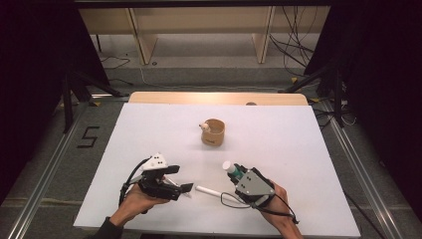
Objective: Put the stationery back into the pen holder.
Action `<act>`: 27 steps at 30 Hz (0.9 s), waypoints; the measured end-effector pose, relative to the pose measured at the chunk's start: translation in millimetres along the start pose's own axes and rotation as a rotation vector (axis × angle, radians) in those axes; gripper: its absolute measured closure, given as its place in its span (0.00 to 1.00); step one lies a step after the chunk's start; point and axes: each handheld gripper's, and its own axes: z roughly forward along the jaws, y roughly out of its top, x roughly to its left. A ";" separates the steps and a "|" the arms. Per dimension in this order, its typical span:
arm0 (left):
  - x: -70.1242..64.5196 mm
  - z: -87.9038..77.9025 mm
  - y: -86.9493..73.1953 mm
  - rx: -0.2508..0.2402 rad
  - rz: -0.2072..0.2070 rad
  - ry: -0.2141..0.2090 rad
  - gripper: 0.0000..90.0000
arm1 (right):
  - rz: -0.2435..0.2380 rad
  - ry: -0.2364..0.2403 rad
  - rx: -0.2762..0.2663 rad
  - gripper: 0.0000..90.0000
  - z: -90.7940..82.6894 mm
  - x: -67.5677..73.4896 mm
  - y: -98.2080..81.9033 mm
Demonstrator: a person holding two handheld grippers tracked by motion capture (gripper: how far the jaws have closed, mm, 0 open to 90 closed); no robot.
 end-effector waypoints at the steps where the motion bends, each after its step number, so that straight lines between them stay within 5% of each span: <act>1: 0.8 -0.9 -1.7 -0.012 -0.009 0.005 0.18 | 0.017 0.007 -0.004 0.73 1.3 -1.9 0.4; 9: 7.7 -5.9 -14.9 -0.074 -0.044 0.033 0.18 | 0.195 0.092 -0.039 0.73 13.1 -18.7 3.4; 19: 8.8 -10.3 -24.9 -0.115 -0.053 0.057 0.18 | 0.496 0.173 -0.082 0.73 35.3 -48.6 -5.1; 27: 5.5 -10.6 -29.2 -0.123 -0.019 0.072 0.18 | 0.592 0.187 -0.105 0.73 52.8 -61.8 -3.5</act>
